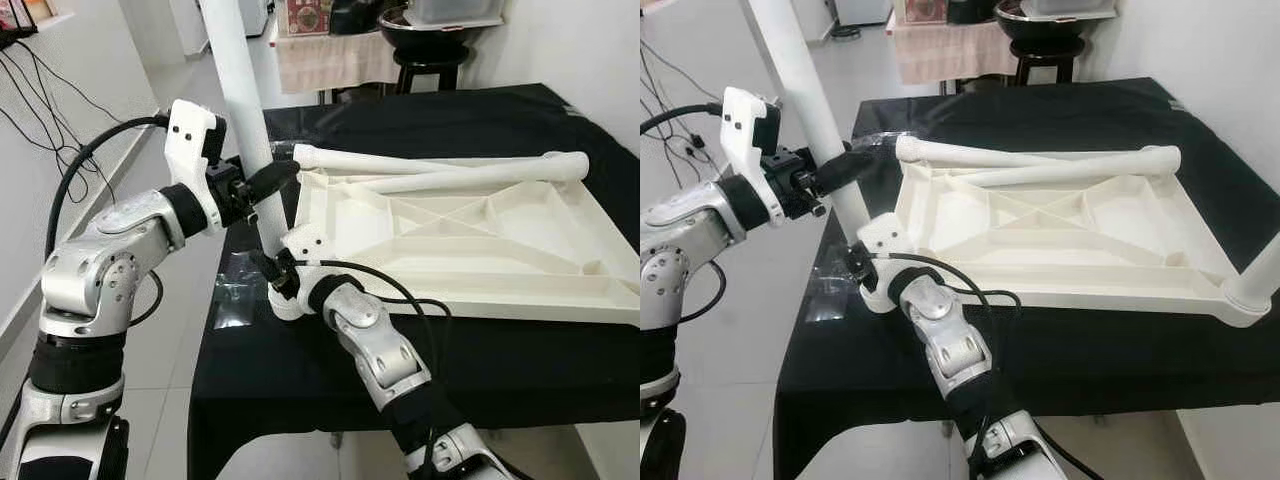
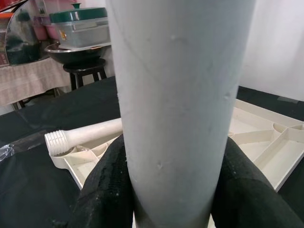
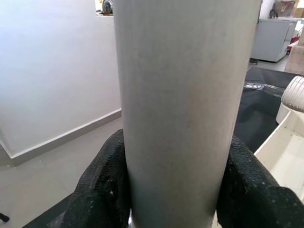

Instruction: Building children table

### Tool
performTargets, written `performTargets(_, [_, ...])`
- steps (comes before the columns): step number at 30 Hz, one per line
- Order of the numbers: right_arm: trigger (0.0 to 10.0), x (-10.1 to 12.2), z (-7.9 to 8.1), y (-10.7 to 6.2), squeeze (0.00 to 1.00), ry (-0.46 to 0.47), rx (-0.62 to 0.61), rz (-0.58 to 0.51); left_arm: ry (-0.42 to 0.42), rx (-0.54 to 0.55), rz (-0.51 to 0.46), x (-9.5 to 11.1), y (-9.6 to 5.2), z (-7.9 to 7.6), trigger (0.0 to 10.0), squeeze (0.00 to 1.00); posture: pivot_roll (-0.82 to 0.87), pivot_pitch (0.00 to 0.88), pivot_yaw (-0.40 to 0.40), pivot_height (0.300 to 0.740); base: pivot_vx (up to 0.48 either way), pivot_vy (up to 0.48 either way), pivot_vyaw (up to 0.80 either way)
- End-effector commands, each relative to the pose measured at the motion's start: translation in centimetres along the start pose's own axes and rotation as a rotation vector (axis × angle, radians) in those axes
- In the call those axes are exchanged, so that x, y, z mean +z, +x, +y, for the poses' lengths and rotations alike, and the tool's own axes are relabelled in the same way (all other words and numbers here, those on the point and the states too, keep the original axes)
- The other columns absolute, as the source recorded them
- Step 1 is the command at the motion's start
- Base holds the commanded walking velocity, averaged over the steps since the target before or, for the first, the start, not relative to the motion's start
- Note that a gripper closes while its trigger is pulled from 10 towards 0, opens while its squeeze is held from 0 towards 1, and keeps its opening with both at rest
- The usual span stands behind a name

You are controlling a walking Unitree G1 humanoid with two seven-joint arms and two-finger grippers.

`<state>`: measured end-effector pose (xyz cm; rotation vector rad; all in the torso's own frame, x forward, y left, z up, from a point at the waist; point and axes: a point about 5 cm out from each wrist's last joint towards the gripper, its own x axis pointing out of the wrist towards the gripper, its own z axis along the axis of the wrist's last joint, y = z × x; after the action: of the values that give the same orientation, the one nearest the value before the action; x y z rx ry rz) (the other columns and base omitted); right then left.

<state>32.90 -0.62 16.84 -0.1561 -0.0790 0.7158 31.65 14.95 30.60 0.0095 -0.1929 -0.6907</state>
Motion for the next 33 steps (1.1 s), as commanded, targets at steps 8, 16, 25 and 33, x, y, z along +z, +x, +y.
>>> performTargets(8, [10.0,0.5,-1.2,1.2,1.00,0.029,0.281,-0.067,0.023,0.004,0.017,-0.2,-0.1,0.1,0.0,0.00,0.01,0.066,0.049,0.740,0.000,0.000,0.00])
performTargets(16, [10.0,2.6,-3.4,1.3,0.00,-0.019,0.508,-0.085,0.023,-0.005,0.019,-0.2,-0.2,0.0,0.0,0.00,0.01,0.068,0.053,0.740,0.000,0.000,0.00])
performTargets(25, [0.0,2.2,-3.7,2.0,0.00,-0.013,0.549,-0.046,0.029,-0.017,0.022,-0.2,-0.3,-0.1,0.0,0.00,0.02,0.073,0.058,0.740,0.000,0.000,0.00])
performTargets(33, [0.0,1.4,-3.8,1.8,0.00,0.009,0.571,-0.031,0.032,-0.024,0.027,-0.2,-0.3,-0.2,0.0,0.00,0.02,0.078,0.062,0.740,0.000,0.000,0.00])
